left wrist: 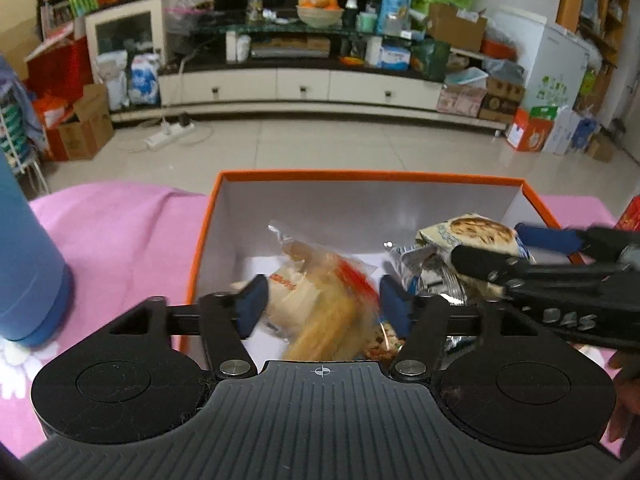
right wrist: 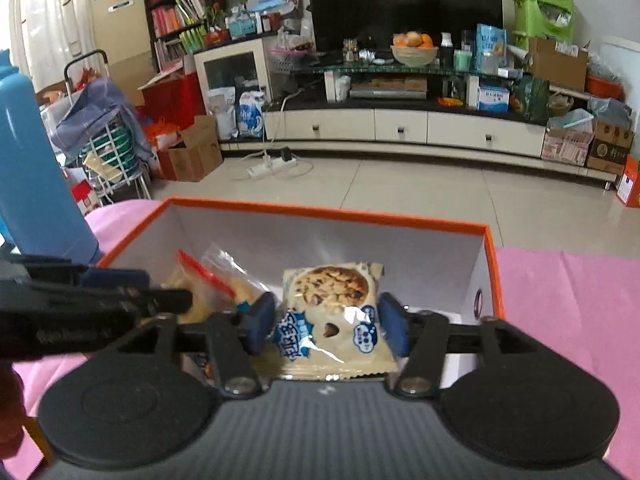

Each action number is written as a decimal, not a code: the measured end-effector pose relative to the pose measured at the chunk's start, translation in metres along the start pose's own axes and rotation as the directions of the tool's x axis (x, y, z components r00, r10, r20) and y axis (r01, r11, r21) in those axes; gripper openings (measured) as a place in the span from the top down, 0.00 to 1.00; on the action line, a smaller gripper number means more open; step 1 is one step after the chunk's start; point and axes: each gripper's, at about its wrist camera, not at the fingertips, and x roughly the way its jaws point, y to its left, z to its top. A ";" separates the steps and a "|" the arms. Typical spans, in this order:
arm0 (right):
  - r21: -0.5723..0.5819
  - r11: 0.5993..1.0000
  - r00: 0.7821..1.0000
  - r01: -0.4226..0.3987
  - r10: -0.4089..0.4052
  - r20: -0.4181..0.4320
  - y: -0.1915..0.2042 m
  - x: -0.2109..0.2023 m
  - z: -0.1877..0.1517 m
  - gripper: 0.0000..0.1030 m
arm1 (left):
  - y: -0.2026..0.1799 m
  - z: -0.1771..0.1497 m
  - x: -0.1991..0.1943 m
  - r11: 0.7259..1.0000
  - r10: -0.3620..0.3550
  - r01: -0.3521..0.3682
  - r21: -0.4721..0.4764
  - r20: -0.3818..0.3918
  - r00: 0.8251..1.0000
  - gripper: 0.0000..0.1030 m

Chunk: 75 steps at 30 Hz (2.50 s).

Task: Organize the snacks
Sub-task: 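Lower both packets into the orange box and open both tools, then grasp the brown chocolate cookie packet with the left tool while the right tool grasps the white chip bag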

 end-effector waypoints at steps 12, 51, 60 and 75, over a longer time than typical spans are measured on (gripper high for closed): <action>-0.027 1.000 0.989 0.016 -0.012 0.149 0.014 -0.135 -0.020 0.01 | -0.018 -0.046 -0.111 0.999 -0.011 0.009 0.034 0.064 0.998 0.39; 0.305 0.952 0.998 -0.013 0.034 -0.062 -0.038 -0.180 -0.195 0.01 | 0.002 -0.217 -0.140 0.987 0.131 -0.121 0.106 -0.099 0.986 0.74; 0.183 0.981 0.996 -0.069 0.080 -0.050 -0.013 -0.178 -0.186 0.01 | -0.012 -0.235 -0.162 0.995 0.094 -0.089 0.054 -0.108 0.990 0.58; 0.150 0.976 0.960 -0.156 0.186 -0.211 0.007 -0.133 -0.176 0.01 | 0.023 -0.230 -0.176 0.994 0.036 -0.045 -0.102 -0.093 0.995 0.46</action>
